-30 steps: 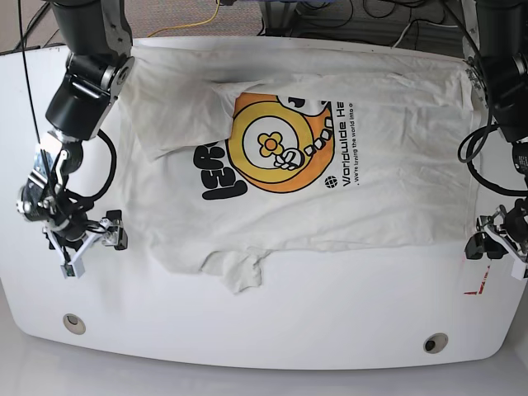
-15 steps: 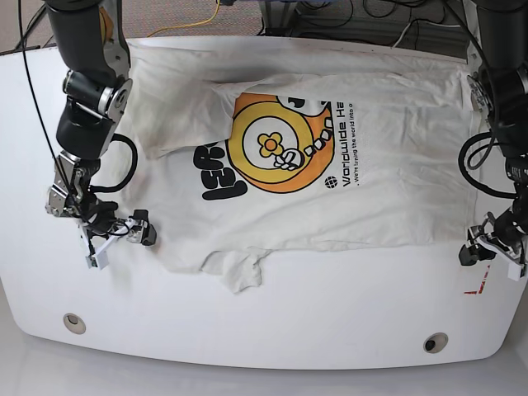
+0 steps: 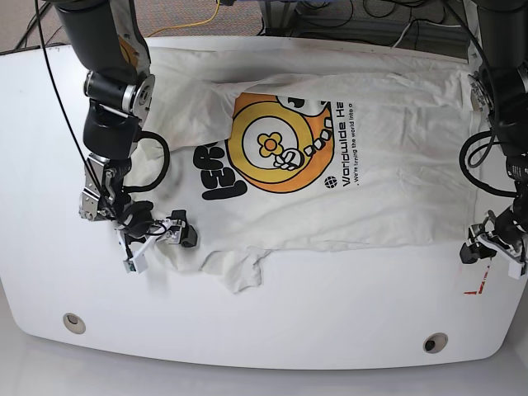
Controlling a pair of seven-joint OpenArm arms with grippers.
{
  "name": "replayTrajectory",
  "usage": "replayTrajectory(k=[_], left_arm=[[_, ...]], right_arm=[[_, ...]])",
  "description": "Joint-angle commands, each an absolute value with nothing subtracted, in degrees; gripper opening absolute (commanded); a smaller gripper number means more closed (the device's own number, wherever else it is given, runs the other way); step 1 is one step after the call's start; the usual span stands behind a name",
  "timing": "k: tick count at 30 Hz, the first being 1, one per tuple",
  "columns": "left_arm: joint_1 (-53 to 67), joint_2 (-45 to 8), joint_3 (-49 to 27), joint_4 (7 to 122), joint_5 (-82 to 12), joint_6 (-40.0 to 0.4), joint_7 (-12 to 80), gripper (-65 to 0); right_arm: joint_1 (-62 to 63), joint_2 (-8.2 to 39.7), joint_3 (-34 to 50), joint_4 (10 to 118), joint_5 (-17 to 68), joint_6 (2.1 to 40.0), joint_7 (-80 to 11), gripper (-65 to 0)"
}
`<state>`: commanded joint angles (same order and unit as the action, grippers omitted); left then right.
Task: Layout the t-shirt on the table in an organized manner, then fold the t-shirt properly
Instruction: 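Move both grippers to the hem corners and grasp the hem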
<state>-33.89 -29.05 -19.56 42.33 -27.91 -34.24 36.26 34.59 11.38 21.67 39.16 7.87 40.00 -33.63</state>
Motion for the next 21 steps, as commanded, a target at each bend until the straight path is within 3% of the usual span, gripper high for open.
replayTrajectory(k=[1, 4, 5, 10, 18, 21], left_arm=[[-33.89, -29.05, -19.56, 42.24, -27.91, -34.24, 36.26, -31.5], [-33.8, -29.05, -19.56, 42.15, -27.65, -33.54, 36.09, -31.7], [-33.8, -29.05, -19.56, 42.15, -26.42, -32.84, 36.0, -31.7], [-33.8, -28.62, -19.56, 42.15, -20.26, -31.08, 32.84, -31.4], [-37.58, -26.68, -19.65, 34.86, -13.23, -30.81, 30.2, -31.1], [-37.93, -26.59, -19.65, 32.75, -12.18, -28.88, 28.79, -31.1]], right_arm=[[34.59, 11.38, 21.67, 39.16, 7.87, 40.0, -33.36, -12.7], [34.59, 11.38, 21.67, 38.99, 7.69, 40.0, -31.16, -27.0], [34.59, 11.47, 21.67, 38.81, 7.69, 40.0, -30.37, -36.5], [34.95, 11.65, 21.49, 38.81, 7.6, 40.0, -30.2, -60.2], [35.03, 11.74, 17.45, 39.08, 7.6, 40.0, -30.29, -60.9], [35.03, 11.56, 17.45, 39.08, 7.69, 40.0, -30.29, -60.9]])
